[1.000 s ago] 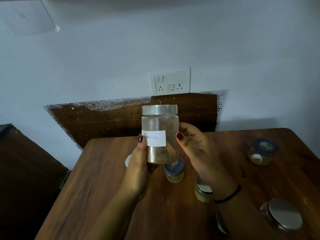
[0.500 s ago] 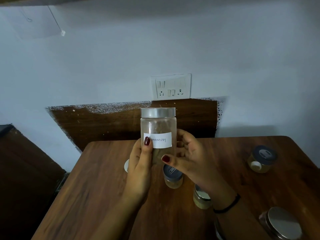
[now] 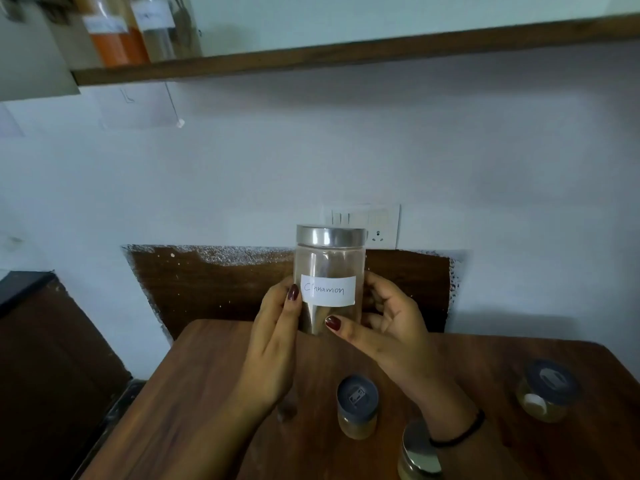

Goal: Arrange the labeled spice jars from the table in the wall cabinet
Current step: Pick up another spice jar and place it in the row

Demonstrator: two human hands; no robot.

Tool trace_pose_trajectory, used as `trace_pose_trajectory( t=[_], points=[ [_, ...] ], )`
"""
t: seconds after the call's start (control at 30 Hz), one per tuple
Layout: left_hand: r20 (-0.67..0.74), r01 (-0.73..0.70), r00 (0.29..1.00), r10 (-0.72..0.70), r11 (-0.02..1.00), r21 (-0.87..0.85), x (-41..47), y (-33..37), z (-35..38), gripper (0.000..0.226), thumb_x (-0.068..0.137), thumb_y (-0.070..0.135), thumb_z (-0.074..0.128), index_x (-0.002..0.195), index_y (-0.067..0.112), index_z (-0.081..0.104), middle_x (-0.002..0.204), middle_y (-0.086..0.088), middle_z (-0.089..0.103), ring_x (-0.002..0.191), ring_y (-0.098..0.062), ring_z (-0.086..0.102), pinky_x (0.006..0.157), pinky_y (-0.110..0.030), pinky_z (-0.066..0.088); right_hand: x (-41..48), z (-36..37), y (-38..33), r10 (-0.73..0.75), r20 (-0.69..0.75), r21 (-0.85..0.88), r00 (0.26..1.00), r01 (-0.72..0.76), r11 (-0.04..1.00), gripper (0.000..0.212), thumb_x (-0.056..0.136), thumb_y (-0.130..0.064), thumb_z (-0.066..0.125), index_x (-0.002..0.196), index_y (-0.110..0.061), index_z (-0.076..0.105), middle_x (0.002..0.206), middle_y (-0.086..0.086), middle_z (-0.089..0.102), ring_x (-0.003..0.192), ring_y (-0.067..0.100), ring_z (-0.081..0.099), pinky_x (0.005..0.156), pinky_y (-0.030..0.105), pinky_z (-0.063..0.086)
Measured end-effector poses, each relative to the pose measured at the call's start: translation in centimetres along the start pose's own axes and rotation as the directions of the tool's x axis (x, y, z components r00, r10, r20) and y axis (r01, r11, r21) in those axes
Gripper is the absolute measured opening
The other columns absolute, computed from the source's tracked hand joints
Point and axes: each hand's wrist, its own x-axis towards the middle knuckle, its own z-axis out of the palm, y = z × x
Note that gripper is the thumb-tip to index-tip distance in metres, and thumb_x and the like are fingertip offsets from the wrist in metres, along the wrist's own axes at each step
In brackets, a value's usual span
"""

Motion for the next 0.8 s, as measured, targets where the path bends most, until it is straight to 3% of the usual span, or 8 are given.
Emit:
trace_pose_trajectory(
  t=[0.1,0.17,0.23,0.37,0.43,0.6,0.7,0.8],
  points=[
    [-0.066,-0.131,0.989,0.132,0.991,0.015,1.4,0.9,-0.5,0.031,0.101,0.024,0.036,0.123,0.031,0.056,0.117,0.02,0.064,0.115,-0.001,0.058,0.09,-0.009,0.044,1.5,0.4,-1.5,-0.047,0.021,-0.026,0.999,0.048,0.999,0.061,0.069,-0.018,0.081,0.124,-0.028,0.057,0.117,-0.01,0.07,0.109,0.011,0.068,0.082,0.022,0.056],
    [-0.054,-0.249,0.965,0.256,0.962,0.108,2.7,1.4,-1.3,0.034,0.103,0.023,0.034,0.131,0.02,0.053,0.124,0.008,0.06,0.122,-0.017,0.055,0.098,-0.021,0.045,2.6,0.6,-2.7,-0.068,0.011,-0.021,0.998,0.068,0.997,0.06,0.067,-0.019,0.081,0.123,-0.027,0.059,0.113,-0.01,0.071,0.106,0.011,0.069,0.08,0.021,0.057],
    [-0.038,-0.322,0.942,0.334,0.928,0.188,4.3,2.2,-2.2,0.041,0.102,0.026,0.033,0.137,0.012,0.05,0.129,0.0,0.056,0.125,-0.023,0.052,0.102,-0.027,0.044,3.9,0.9,-3.9,-0.099,0.006,-0.028,0.995,0.099,0.995,0.059,0.067,-0.021,0.082,0.122,-0.025,0.06,0.111,-0.01,0.072,0.104,0.01,0.069,0.079,0.021,0.057],
    [-0.024,-0.358,0.931,0.365,0.923,0.139,6.4,4.7,-3.3,0.051,0.098,0.038,0.041,0.145,0.021,0.042,0.139,0.01,0.053,0.13,-0.011,0.051,0.098,-0.014,0.045,6.8,1.5,-6.6,-0.195,-0.018,-0.141,0.981,0.19,0.972,0.054,0.068,-0.04,0.083,0.117,-0.034,0.061,0.111,-0.017,0.07,0.103,0.001,0.065,0.076,0.015,0.055],
    [-0.016,-0.342,0.938,0.347,0.93,0.132,7.4,5.7,-3.7,0.06,0.092,0.05,0.049,0.148,0.03,0.038,0.144,0.016,0.049,0.132,-0.003,0.049,0.1,-0.016,0.046,8.3,1.8,-8.0,-0.232,-0.025,-0.195,0.972,0.223,0.955,0.052,0.065,-0.046,0.078,0.113,-0.039,0.061,0.108,-0.022,0.069,0.101,0.0,0.063,0.075,0.013,0.054],
    [-0.065,-0.34,0.932,0.358,0.921,0.191,10.8,7.0,-5.1,0.069,0.082,0.067,0.052,0.145,0.044,0.036,0.145,0.027,0.045,0.132,0.004,0.046,0.106,-0.024,0.042,11.8,2.4,-10.9,-0.298,-0.02,-0.287,0.954,0.28,0.916,0.06,0.069,-0.033,0.083,0.124,-0.031,0.058,0.118,-0.013,0.064,0.098,0.003,0.064,0.066,0.007,0.051],
    [-0.086,-0.343,0.927,0.365,0.918,0.2,12.7,8.0,-6.0,0.07,0.078,0.073,0.052,0.142,0.048,0.036,0.145,0.028,0.045,0.13,0.006,0.047,0.104,-0.018,0.042,13.5,3.1,-12.3,-0.346,-0.002,-0.313,0.938,0.328,0.891,0.06,0.07,-0.031,0.084,0.124,-0.027,0.059,0.121,-0.008,0.061,0.1,0.007,0.064,0.066,0.006,0.05],
    [-0.086,-0.377,0.91,0.405,0.897,0.232,14.6,8.8,-6.9,0.064,0.084,0.067,0.052,0.142,0.045,0.036,0.144,0.025,0.047,0.127,0.004,0.05,0.099,-0.012,0.045,15.1,4.1,-13.9,-0.392,0.015,-0.326,0.92,0.375,0.867,0.056,0.071,-0.026,0.085,0.122,-0.028,0.06,0.117,-0.006,0.056,0.1,0.004,0.061,0.065,0.002,0.047]
  ],
)
